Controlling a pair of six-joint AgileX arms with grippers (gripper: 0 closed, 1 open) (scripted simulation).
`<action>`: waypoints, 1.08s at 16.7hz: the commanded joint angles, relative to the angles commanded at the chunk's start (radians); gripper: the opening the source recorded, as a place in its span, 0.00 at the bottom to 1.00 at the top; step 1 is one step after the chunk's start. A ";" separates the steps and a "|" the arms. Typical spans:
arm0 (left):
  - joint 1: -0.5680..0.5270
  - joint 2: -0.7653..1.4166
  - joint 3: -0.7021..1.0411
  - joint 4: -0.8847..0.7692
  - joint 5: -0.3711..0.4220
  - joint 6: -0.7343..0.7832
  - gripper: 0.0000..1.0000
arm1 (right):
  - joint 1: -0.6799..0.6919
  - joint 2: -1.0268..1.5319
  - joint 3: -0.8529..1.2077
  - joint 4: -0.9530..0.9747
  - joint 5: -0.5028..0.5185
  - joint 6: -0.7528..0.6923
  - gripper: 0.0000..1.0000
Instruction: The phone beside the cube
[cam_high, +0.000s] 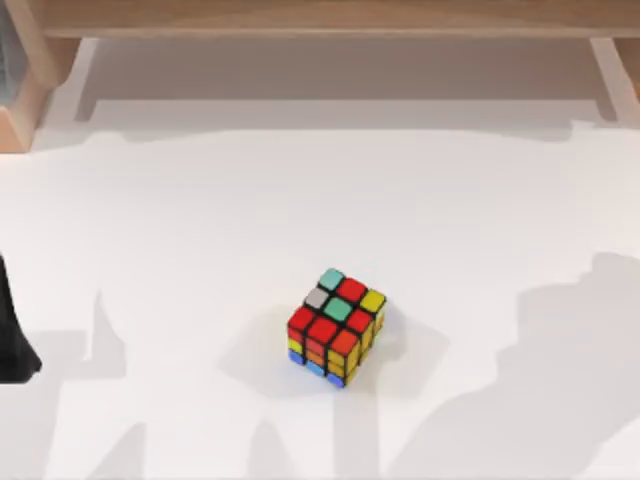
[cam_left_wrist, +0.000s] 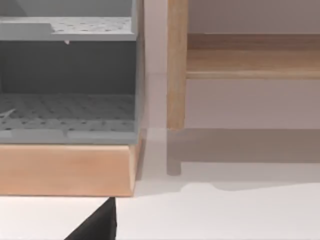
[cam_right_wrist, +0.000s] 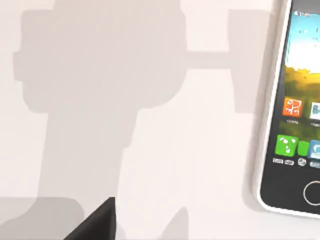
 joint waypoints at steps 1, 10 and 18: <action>0.000 0.000 0.000 0.000 0.000 0.000 1.00 | -0.024 0.088 0.070 -0.043 0.000 -0.001 1.00; 0.000 0.000 0.000 0.000 0.000 0.000 1.00 | -0.161 0.580 0.487 -0.271 -0.003 -0.006 1.00; 0.000 0.000 0.000 0.000 0.000 0.000 1.00 | -0.163 0.598 0.487 -0.261 -0.003 -0.003 1.00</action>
